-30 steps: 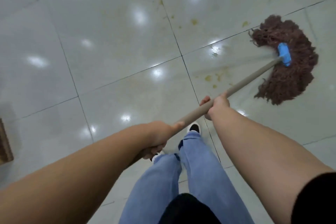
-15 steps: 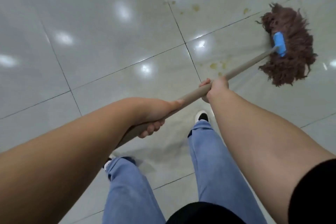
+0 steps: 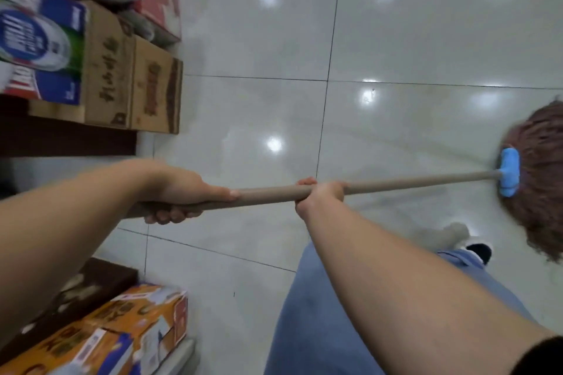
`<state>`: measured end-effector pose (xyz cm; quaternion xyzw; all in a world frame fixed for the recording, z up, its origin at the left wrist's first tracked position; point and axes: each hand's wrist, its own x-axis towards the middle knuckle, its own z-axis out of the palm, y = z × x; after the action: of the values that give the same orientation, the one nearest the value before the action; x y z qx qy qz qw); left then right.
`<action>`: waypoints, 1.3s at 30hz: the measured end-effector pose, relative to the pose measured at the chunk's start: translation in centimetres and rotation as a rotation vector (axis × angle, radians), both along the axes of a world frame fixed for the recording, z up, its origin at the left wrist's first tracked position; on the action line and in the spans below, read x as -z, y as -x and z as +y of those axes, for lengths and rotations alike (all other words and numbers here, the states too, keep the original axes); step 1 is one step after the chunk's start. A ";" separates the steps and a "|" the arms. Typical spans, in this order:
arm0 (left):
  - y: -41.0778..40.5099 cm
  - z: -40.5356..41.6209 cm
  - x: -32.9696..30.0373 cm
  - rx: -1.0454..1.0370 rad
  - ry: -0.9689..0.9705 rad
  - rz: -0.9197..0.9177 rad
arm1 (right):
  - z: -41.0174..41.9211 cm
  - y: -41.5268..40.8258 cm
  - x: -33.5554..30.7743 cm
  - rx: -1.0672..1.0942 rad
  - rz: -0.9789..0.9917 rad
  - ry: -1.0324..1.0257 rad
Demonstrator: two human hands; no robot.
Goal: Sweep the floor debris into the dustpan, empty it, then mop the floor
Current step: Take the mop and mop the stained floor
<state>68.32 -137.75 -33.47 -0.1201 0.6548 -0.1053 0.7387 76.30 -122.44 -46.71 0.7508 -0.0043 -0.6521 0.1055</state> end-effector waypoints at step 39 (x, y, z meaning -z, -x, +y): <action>7.7 12.1 0.1 0.127 -0.208 0.104 | 11.3 6.7 0.1 0.206 0.099 -0.236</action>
<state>60.61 -125.64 -33.57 -0.0064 0.7058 -0.0770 0.7042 69.61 -111.10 -46.86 0.7205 0.0007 -0.6916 -0.0506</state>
